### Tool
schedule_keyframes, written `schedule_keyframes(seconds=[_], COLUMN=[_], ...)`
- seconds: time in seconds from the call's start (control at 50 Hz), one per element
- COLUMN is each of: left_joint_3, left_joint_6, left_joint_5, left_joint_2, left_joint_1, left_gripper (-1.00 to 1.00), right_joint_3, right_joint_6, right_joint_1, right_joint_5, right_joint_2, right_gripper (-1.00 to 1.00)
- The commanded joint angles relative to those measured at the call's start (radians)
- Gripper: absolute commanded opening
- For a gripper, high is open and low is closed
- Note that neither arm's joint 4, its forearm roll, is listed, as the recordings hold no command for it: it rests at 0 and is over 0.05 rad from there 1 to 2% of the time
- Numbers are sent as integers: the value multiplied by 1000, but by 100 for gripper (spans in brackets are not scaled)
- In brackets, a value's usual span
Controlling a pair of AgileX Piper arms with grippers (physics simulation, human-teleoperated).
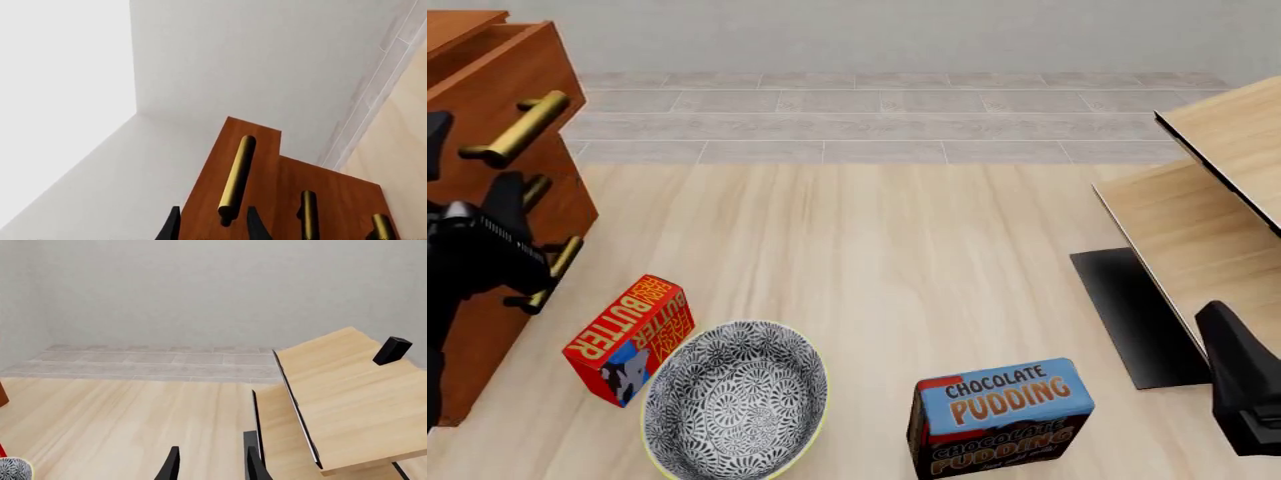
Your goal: Close the top drawer of the cabinet.
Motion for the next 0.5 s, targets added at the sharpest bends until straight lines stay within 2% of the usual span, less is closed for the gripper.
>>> schedule_keyframes(seconds=[0.02,0.5], left_joint_3=[6,11], left_joint_6=[-6,-3], left_joint_5=[-5,-5], left_joint_2=[-5,-8], left_joint_1=[41,61], left_gripper=[100,100], right_joint_3=[-2,-5], right_joint_6=[-2,0], right_joint_1=[1,0], right_joint_5=[1,5], right_joint_2=[0,0], right_gripper=[100,100])
